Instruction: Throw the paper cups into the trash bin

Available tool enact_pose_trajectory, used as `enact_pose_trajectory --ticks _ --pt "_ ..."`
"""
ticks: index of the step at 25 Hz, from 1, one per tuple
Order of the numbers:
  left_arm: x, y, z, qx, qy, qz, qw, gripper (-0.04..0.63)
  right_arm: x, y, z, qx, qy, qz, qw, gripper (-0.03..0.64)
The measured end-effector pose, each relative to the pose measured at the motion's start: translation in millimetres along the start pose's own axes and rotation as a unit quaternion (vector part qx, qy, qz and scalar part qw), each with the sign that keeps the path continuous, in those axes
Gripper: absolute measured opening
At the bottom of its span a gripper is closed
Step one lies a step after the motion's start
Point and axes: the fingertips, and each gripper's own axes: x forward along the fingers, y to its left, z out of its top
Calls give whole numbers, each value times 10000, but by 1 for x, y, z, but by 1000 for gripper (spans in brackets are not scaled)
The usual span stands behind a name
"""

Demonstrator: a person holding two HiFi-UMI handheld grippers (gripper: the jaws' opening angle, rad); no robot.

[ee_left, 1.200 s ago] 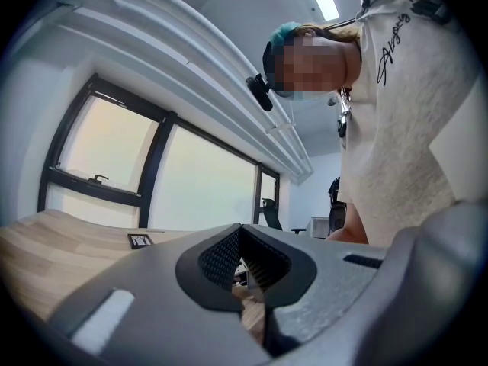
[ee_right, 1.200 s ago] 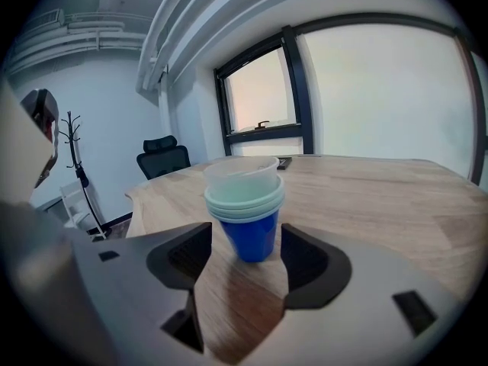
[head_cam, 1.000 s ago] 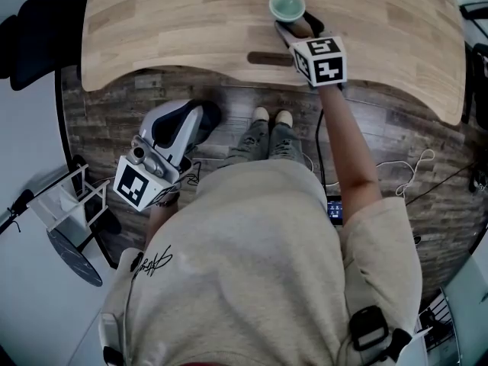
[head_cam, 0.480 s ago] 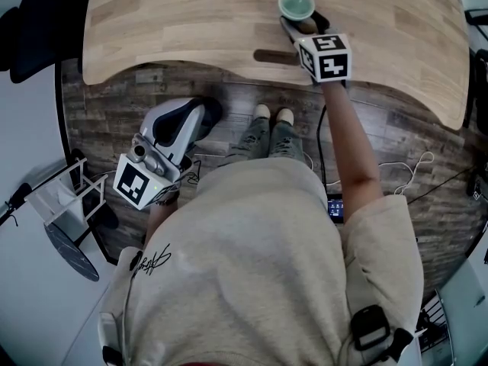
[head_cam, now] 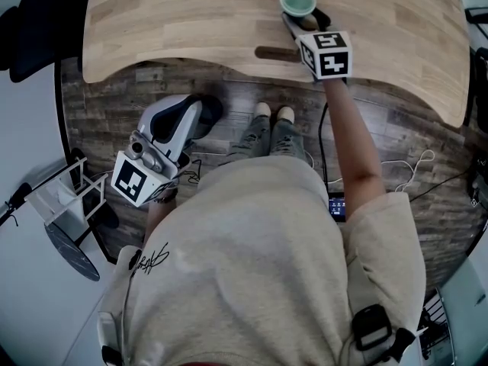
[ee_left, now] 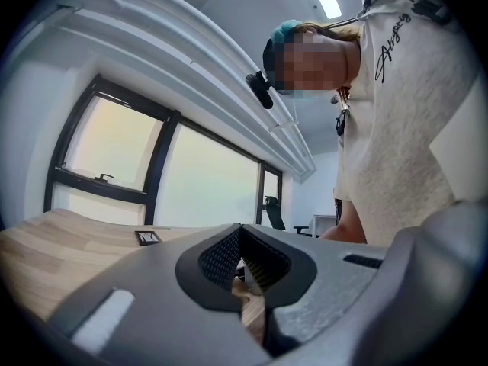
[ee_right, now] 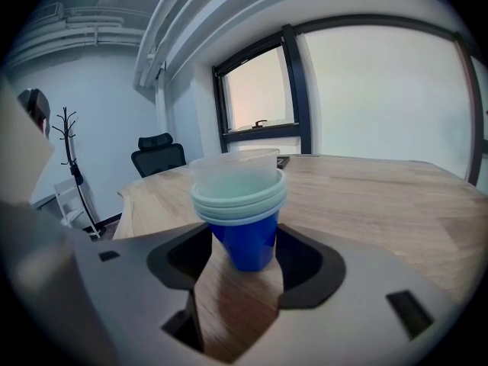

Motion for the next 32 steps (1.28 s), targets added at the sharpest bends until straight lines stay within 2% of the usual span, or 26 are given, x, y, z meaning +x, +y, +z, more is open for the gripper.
enact_pose_trajectory --ticks 9,32 --pt "-1 -6 -6 41 69 -39 10000 0 -6 2 1 -30 -222 -110 9997 259" --pt "5 -15 7 187 -94 -74 9998 0 -38 8 15 -32 -657 -209 9976 258"
